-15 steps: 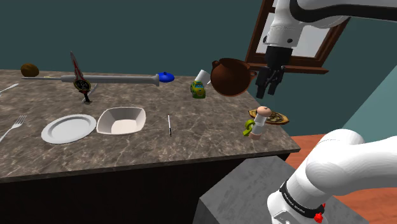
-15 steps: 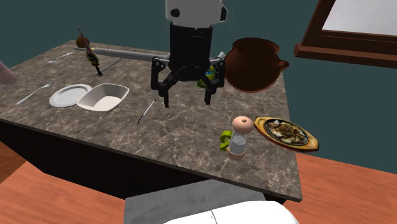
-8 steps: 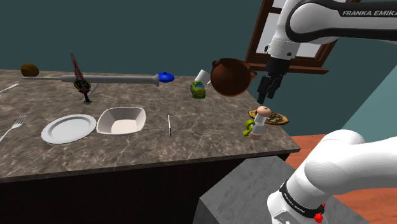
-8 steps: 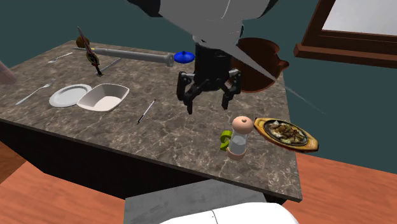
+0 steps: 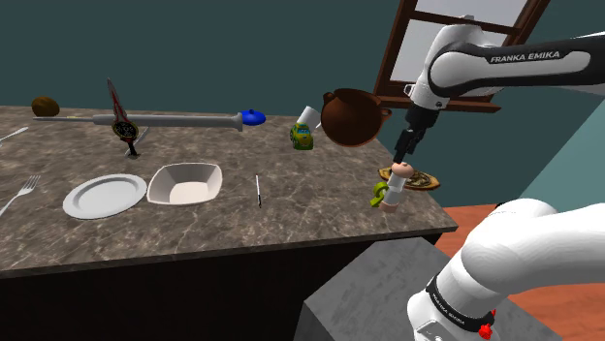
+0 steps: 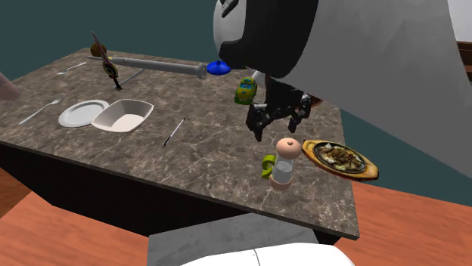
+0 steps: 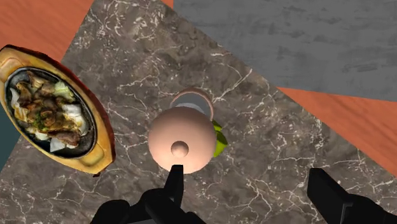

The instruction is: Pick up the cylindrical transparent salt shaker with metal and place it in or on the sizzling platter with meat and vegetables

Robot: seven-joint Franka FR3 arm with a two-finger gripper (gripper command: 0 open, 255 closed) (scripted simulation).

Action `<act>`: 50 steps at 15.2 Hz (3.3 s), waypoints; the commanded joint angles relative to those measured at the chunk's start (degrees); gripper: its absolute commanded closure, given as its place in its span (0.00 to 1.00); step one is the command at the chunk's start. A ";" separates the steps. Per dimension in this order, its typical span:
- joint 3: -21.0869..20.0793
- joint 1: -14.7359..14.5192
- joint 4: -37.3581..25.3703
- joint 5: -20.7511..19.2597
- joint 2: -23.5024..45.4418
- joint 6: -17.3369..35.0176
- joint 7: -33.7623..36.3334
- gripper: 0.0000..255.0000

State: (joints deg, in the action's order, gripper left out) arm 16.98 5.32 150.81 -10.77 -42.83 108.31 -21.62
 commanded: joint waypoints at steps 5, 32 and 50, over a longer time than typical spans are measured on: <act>5.60 0.94 1.27 -3.61 5.87 11.11 -5.72 0.00; 6.34 0.87 2.99 -3.95 7.51 14.47 -5.72 1.00; 3.19 0.22 -8.31 -1.74 3.54 -0.78 -5.82 1.00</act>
State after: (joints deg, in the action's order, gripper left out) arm 20.26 5.57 143.22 -12.60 -39.23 108.31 -27.36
